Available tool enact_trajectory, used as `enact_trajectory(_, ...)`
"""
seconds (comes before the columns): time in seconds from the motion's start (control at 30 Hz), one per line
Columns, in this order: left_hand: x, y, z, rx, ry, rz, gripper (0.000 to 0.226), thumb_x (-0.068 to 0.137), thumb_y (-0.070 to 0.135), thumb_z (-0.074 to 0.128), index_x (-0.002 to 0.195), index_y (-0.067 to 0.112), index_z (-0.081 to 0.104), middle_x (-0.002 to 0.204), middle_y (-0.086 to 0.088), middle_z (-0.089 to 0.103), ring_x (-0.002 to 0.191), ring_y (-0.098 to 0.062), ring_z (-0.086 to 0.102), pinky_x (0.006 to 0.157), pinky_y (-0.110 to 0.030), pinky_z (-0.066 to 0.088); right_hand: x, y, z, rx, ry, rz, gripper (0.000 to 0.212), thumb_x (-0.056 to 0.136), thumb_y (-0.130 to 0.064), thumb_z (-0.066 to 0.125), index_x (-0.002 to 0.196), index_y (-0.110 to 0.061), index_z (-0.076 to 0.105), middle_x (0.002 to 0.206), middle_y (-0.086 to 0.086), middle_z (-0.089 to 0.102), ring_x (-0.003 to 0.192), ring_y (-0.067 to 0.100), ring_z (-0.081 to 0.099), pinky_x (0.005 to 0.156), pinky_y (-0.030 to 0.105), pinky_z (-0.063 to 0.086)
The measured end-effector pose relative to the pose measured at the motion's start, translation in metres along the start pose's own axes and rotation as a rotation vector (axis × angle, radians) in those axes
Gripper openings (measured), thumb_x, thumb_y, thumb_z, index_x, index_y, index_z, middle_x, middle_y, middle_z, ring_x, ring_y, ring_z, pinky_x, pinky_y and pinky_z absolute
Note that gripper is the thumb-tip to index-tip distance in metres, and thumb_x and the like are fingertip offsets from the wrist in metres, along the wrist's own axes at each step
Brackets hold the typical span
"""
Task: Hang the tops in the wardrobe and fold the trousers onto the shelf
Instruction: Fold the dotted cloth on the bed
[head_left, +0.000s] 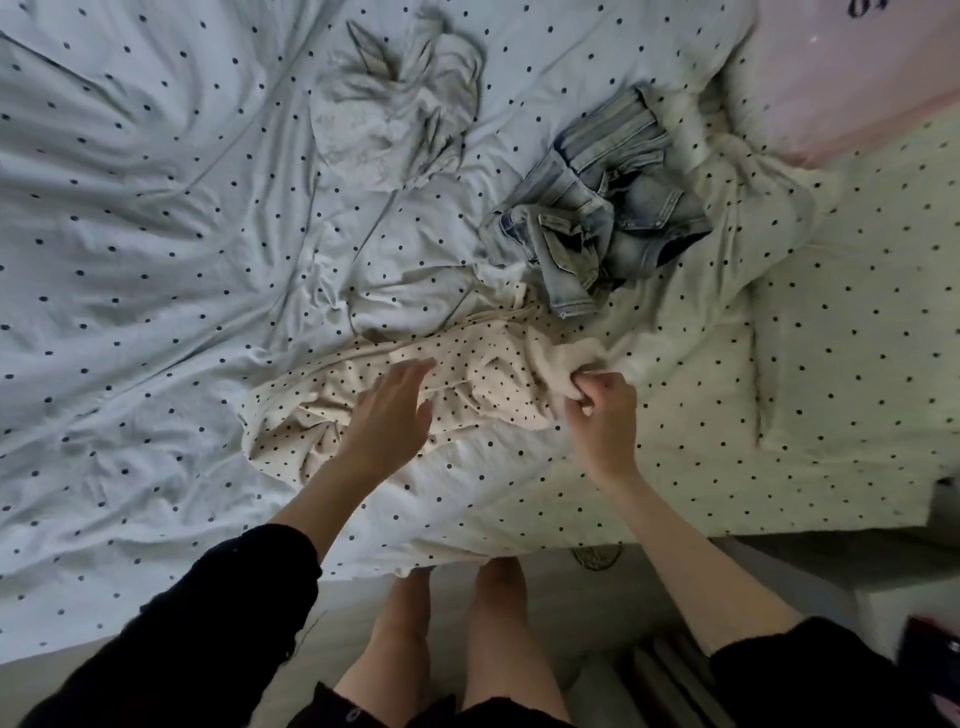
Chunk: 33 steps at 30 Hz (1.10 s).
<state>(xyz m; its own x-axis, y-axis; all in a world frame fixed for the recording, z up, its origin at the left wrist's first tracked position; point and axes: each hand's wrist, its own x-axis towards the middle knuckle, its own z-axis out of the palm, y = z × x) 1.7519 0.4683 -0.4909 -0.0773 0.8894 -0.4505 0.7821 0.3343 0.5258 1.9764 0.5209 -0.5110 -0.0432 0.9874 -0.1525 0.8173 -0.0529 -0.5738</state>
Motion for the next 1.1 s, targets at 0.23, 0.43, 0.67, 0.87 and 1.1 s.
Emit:
enact_trajectory(0.23,0.012,0.062,-0.016,0.204,-0.088,0.473,0.081,0.085,0.029,0.066,0.149,0.028,0.017,0.156,0.001,0.016,0.143,-0.017,0.014,0.113,-0.036,0.011,-0.031,-0.022,-0.025,-0.109,0.061,-0.426,0.032,0.058,0.014,0.077,0.083,-0.007,0.073,0.086,0.014,0.06,0.086,0.022,0.046,0.074,0.02,0.041)
enact_trajectory(0.43,-0.002,0.053,-0.011,0.151,0.137,0.465,0.021,0.074,0.017,0.076,0.09,0.01,0.065,0.101,-0.004,0.067,0.095,-0.028,0.061,0.086,-0.036,0.039,-0.043,-0.023,-0.032,-0.148,0.085,-0.442,0.026,0.061,0.004,0.081,0.084,-0.004,0.07,0.078,0.009,0.06,0.083,0.02,0.049,0.073,0.029,0.044)
enact_trajectory(0.67,-0.029,0.031,-0.028,0.084,0.033,0.369,0.025,0.074,0.011,0.071,0.071,0.019,0.048,0.079,0.006,0.061,0.082,-0.019,0.057,0.085,-0.031,0.034,-0.039,-0.014,-0.029,-0.462,-0.132,-0.28,0.02,0.057,-0.019,0.086,0.073,-0.013,0.076,0.091,0.006,0.065,0.093,0.031,0.062,0.079,0.046,0.047)
enact_trajectory(0.87,-0.044,0.012,-0.052,0.0,0.039,0.171,0.027,0.079,0.006,0.065,0.089,0.019,0.043,0.086,0.012,0.052,0.086,-0.02,0.054,0.083,-0.024,0.023,-0.031,-0.038,-0.022,-0.343,-0.277,-0.422,0.021,0.07,-0.017,0.078,0.087,-0.006,0.073,0.103,0.007,0.068,0.101,0.028,0.062,0.086,0.047,0.047)
enact_trajectory(1.1,-0.053,-0.01,-0.103,-0.021,0.271,0.118,0.057,0.077,0.008,0.072,0.129,0.014,0.047,0.101,-0.006,0.066,0.097,-0.025,0.059,0.086,-0.028,0.023,-0.022,-0.1,-0.033,-0.048,-0.274,-0.36,0.02,0.083,-0.016,0.069,0.087,0.002,0.062,0.079,0.008,0.057,0.07,0.019,0.051,0.06,0.021,0.037)
